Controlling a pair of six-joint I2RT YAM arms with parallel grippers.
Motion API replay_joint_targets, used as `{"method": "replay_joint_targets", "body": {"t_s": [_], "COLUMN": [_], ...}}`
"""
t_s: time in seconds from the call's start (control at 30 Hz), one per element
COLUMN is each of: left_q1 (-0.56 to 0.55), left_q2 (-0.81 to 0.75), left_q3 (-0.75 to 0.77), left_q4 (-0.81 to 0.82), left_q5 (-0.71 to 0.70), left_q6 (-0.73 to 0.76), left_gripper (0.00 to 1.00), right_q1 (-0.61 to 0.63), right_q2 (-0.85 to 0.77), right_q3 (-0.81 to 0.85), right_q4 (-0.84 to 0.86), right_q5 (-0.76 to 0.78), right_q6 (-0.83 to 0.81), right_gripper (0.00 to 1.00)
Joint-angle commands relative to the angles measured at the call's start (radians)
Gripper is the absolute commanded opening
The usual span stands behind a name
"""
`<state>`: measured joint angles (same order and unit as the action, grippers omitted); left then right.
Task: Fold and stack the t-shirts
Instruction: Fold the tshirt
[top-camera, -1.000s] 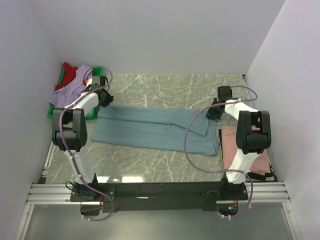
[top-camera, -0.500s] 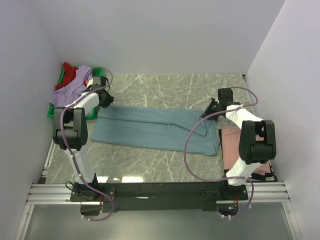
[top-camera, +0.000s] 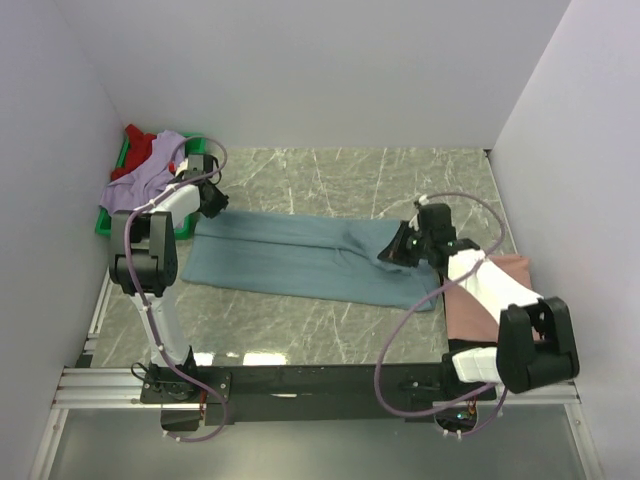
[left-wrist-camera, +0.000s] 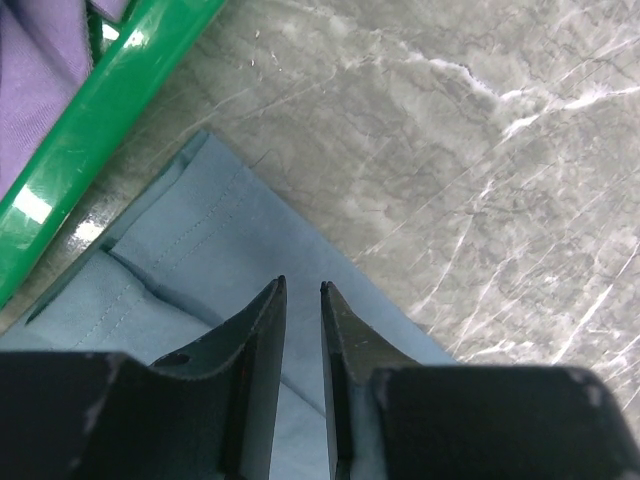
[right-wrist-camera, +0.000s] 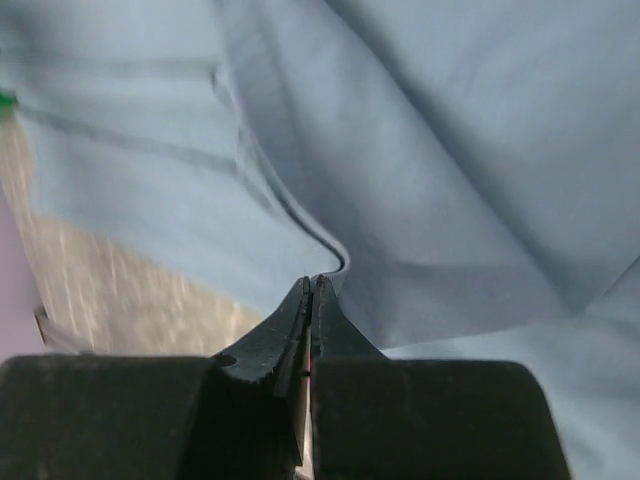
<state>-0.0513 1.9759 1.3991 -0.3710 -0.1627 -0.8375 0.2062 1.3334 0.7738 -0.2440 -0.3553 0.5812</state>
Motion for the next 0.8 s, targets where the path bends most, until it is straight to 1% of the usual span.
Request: {"method": "replay_joint_targets", "body": {"t_s": [0.0, 0.2, 0.3, 0.53, 0.77], "left_q1": [-0.002, -0.002, -0.002, -0.001, -0.001], "left_q2": [0.006, 0.012, 0.012, 0.011, 0.012], "left_q3": [0.037, 0.043, 0.038, 0.031, 0.020], "left_q4": [0.001, -0.006, -0.003, -0.011, -0.006], "left_q5": [-0.015, -0.015, -0.017, -0.031, -0.037], "left_q6": [-0.017, -0.017, -0.015, -0.009, -0.008], "left_gripper": [0.26, 0.26, 0.26, 0.26, 0.26], "right_q1": [0.044, 0.058, 0.056, 0.055, 0.055], "right_q2": [-0.106, -0.276, -0.312, -0.405, -0.462], "right_q3": [-0.106, -0.258, -0.292, -0.307, -0.297], "right_q4": [0.006, -0.014, -0.028, -0.081, -0.144], "right_q5": [-0.010, 0.004, 0.007, 0.012, 0.038], "right_q6": [0.014, 0.039, 0.043, 0.046, 0.045], "right_gripper": [0.00, 0.00, 0.00, 0.00, 0.00]}}
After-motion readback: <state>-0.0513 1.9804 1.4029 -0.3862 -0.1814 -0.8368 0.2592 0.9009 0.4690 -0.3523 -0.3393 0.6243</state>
